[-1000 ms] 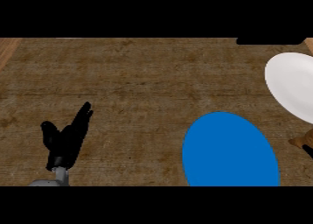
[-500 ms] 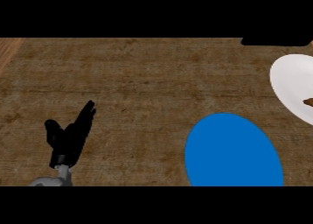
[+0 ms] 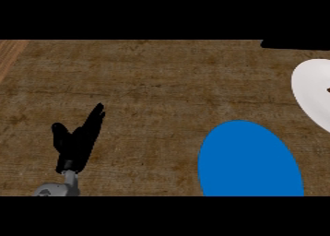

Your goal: Pick the croissant from the plate and place it in the plate

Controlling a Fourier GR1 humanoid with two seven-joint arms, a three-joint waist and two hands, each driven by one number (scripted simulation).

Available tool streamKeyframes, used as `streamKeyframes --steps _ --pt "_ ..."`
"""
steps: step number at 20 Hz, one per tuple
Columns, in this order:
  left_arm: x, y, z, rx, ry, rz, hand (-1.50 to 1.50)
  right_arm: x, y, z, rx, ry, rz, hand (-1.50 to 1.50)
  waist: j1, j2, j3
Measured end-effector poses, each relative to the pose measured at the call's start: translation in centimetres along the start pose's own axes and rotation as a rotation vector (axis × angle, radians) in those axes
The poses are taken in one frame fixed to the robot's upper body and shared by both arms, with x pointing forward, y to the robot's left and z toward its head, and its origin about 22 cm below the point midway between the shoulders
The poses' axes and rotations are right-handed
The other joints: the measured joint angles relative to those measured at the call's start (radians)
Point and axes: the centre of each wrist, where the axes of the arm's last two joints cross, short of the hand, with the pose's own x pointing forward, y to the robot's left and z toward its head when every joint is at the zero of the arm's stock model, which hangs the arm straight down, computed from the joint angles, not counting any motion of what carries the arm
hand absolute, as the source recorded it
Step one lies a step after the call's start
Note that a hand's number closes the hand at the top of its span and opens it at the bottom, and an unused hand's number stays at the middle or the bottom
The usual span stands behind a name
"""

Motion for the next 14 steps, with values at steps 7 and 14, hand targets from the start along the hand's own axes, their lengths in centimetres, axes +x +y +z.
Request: streamKeyframes --steps 7,14 --pt "0.6 -0.8 -0.3 -0.023 -0.012 -0.012 0.0 -1.3 0.3 0.4 0.219 0.131 0.166 -1.5 0.031 0.013 0.001" --pt "0.4 -0.7 -0.2 -0.021 -0.018 -0.007 0.0 -1.4 1.5 0.2 0.281 0.102 0.001 -1.5 0.03 0.015 0.005"
